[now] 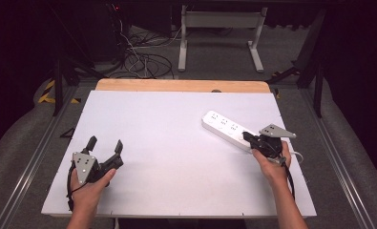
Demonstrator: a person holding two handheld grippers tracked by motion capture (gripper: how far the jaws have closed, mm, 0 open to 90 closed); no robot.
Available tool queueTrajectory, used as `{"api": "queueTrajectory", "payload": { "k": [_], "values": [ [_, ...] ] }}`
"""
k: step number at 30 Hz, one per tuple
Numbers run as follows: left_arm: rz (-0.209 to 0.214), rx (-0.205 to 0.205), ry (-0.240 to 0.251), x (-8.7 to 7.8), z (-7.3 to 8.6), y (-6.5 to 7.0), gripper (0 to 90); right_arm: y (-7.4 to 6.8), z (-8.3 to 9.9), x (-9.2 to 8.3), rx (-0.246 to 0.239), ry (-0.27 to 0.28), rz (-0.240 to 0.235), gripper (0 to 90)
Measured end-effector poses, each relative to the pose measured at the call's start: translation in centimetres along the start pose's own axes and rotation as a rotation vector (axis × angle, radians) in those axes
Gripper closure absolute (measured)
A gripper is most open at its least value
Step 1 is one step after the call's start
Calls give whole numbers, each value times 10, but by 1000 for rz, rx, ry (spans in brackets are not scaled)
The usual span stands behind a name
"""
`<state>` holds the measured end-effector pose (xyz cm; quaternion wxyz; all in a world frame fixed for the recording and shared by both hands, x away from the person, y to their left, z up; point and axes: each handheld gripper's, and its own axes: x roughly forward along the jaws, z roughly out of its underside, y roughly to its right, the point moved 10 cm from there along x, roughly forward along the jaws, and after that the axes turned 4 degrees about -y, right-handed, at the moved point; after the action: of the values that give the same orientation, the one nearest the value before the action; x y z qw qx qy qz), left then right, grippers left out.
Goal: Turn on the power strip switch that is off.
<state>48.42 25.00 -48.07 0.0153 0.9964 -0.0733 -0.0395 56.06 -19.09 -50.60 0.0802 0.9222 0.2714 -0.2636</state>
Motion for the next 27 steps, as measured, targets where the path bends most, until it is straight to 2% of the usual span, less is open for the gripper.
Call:
{"api": "queueTrajectory", "payload": {
  "k": [6,11,13,27],
  "values": [
    [0,2,-2,0,0,0,139,1,7,10,2,-48,14,900],
    [2,3,-1,0,0,0,139,4,8,17,22,-59,15,900],
    [5,5,-2,0,0,0,139,4,10,19,10,-73,18,900],
    [6,4,-1,0,0,1,140,6,11,23,3,-76,31,900]
  ]
}}
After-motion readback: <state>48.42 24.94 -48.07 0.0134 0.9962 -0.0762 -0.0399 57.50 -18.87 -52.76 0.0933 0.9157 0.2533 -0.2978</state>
